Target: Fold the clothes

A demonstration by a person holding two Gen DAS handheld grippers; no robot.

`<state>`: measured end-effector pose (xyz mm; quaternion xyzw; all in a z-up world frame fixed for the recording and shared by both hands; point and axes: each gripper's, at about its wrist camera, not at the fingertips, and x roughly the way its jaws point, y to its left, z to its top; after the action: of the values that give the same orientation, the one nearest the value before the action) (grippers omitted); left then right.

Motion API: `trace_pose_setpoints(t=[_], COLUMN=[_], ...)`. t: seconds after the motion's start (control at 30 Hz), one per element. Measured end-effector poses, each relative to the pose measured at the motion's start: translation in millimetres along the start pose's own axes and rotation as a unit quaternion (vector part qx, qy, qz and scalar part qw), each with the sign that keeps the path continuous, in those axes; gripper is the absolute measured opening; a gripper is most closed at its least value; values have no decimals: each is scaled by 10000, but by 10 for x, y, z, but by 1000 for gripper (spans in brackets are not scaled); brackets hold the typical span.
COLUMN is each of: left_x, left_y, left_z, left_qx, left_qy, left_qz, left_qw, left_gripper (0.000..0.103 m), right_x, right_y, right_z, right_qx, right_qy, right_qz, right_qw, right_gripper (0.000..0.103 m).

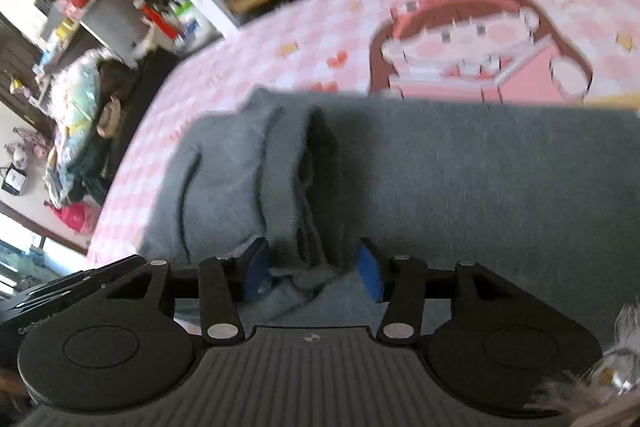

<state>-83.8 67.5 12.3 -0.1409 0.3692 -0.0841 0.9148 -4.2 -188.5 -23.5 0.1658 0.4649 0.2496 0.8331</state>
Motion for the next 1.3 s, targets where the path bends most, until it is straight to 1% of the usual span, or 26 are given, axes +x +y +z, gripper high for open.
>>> trace_pose_setpoints(t=[0.07,0.13,0.17,0.2,0.23,0.3,0.37,0.47,0.5,0.53,0.6,0.67,0.73,0.77,0.8,0.83,0.87,0.9,0.93,0.97,1.0,1.07,1.13,1.3], left_x=[-45,-13,15,55,97,166,173,147,130,105,54,16,1,0,0,-1,-3,-5,-6,-9,-14,-22,-31,-62], left_y=[17,56,72,83,93,119,139,150,148,134,90,55,19,1,-17,-36,-57,-78,-96,-111,-124,-138,-141,-120], left_z=[35,55,56,45,27,-17,-29,-7,3,19,57,97,124,131,132,130,125,120,117,112,105,88,61,-27], left_qx=[-40,-56,-45,-16,3,4,-8,46,56,87,187,297,370,410,478,549,629,714,795,870,929,1023,1093,1190], left_qy=[-180,-143,-75,42,172,362,365,333,293,225,71,-59,-118,-124,-123,-122,-120,-119,-121,-125,-130,-115,-84,-33], left_qz=[-7,43,70,105,122,127,71,28,24,30,48,-15,-85,-117,-141,-166,-191,-220,-256,-294,-337,-420,-499,-711], left_qw=[9998,9999,9999,9999,9998,9993,9993,9994,9996,9997,9998,9995,9992,9990,9987,9983,9978,9971,9964,9957,9950,9938,9927,9903], left_gripper=[11,11,11,11,11,11,11,12,14,19,27,29,39,42,49,53,54,59,63,66,68,71,77,82], right_x=[-79,-128,-97,-31,44,211,250,190,167,144,98,53,7,-16,-39,-62,-85,-108,-133,-161,-186,-224,-261,-345], right_y=[72,141,164,176,175,112,39,74,91,107,140,173,206,222,239,255,272,288,304,318,331,347,352,379], right_z=[17,37,45,56,61,43,34,18,8,-3,-25,-46,-68,-78,-89,-100,-111,-122,-136,-160,-185,-237,-303,-498], right_qx=[-157,-345,-430,-478,-498,-390,-166,-146,-146,-146,-147,-147,-147,-148,-148,-148,-148,-148,-149,-146,-128,-66,43,268], right_qy=[-315,-603,-594,-484,-331,88,145,46,3,-40,-126,-212,-298,-341,-384,-427,-470,-513,-556,-596,-631,-675,-701,-739], right_qz=[31,31,-38,-135,-253,-518,-495,-537,-556,-575,-614,-653,-691,-710,-730,-749,-768,-787,-814,-862,-920,-1024,-1118,-1364], right_qw=[9994,9976,9973,9976,9979,9979,9985,9984,9983,9982,9979,9975,9971,9968,9965,9962,9958,9955,9950,9944,9937,9924,9913,9875], right_gripper=[45,39,31,22,19,18,18,18,19,20,21,23,25,27,28,29,31,37,40,47,54,58,60,62])
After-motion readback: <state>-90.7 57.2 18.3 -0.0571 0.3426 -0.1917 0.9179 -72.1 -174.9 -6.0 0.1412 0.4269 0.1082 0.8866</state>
